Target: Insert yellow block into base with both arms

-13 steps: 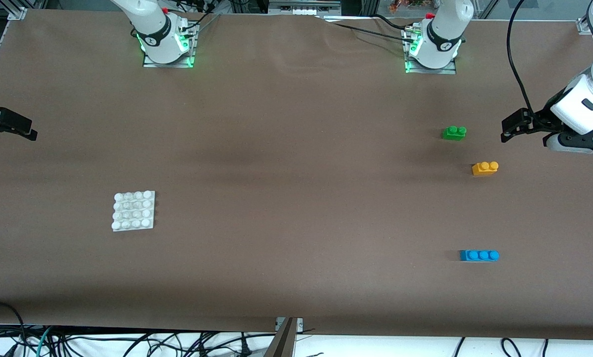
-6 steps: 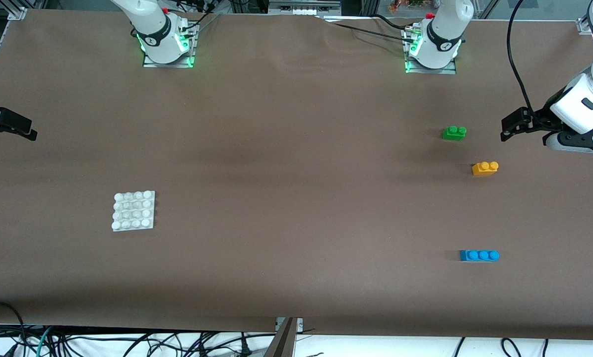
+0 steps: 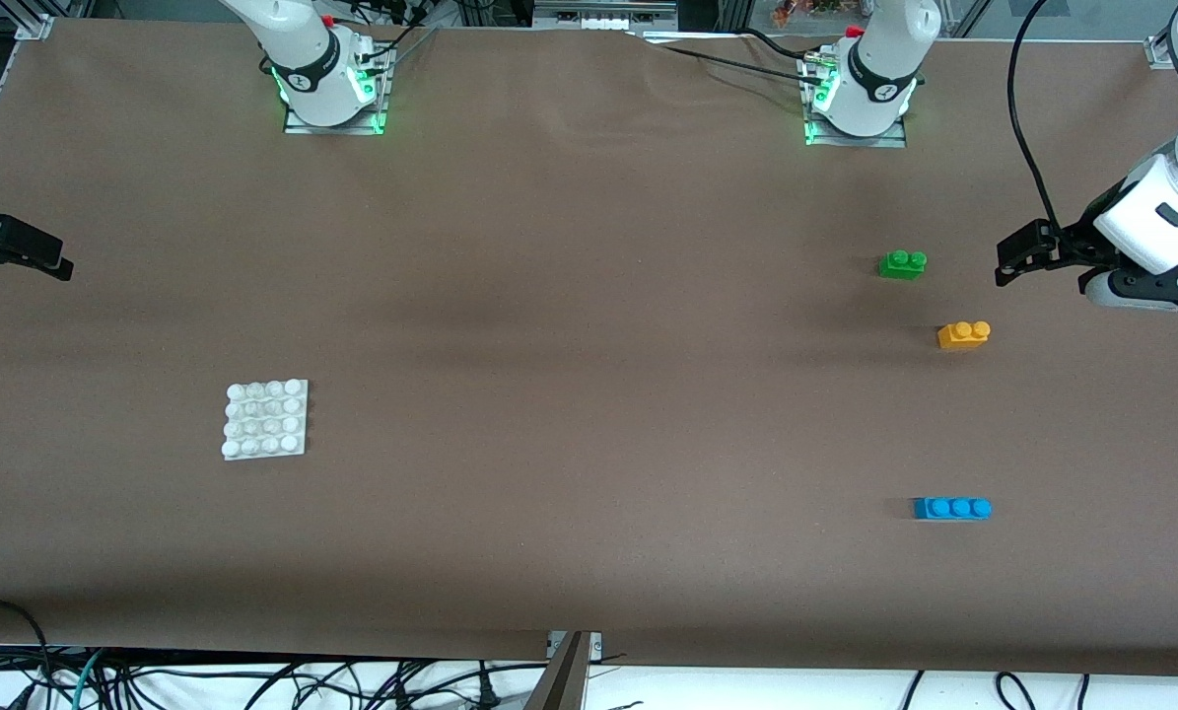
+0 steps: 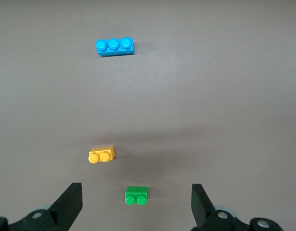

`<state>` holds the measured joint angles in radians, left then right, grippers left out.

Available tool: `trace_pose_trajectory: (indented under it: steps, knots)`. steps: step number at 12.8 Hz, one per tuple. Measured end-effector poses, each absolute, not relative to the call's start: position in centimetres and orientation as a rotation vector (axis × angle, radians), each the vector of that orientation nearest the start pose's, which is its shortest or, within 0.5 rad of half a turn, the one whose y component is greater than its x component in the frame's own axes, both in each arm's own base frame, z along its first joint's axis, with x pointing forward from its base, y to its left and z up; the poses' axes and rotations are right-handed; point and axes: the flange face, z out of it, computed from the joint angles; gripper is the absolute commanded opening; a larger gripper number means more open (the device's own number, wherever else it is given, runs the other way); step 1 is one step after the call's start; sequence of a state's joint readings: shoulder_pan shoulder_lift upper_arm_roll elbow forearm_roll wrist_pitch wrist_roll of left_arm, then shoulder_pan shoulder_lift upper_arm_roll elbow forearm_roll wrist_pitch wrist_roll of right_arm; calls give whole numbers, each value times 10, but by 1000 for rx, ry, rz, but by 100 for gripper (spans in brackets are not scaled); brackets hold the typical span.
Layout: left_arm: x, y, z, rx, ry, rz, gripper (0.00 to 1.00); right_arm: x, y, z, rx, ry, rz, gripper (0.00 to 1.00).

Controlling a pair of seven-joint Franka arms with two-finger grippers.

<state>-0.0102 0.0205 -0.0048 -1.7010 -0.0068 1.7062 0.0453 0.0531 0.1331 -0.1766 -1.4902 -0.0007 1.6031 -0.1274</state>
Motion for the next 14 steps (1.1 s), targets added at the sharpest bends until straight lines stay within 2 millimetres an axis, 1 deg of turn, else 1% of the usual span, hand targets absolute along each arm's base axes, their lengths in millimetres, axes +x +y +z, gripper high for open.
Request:
trace_pose_trajectory:
  steps: [1, 2, 4, 7, 9, 12, 14]
  knots:
    - [567, -9, 563, -3147, 92, 24, 100, 599, -67, 583, -3167, -6, 21, 100]
    - [567, -9, 563, -3147, 92, 23, 100, 608, -67, 572, -3171, -3, 14, 100]
    - [568, -9, 563, -3147, 93, 22, 100, 626, -66, 538, -3179, -7, 43, 100]
    - [568, -9, 564, -3147, 93, 20, 100, 654, -60, 477, -3185, -25, 79, 100]
    - [568, -9, 564, -3147, 92, 20, 100, 668, -56, 432, -3185, -36, 122, 100]
    - [568, -7, 564, -3147, 87, 23, 100, 683, -43, 358, -3187, -65, 209, 100]
    - [569, -7, 563, -3147, 87, 26, 100, 689, -38, 320, -3192, -77, 242, 100]
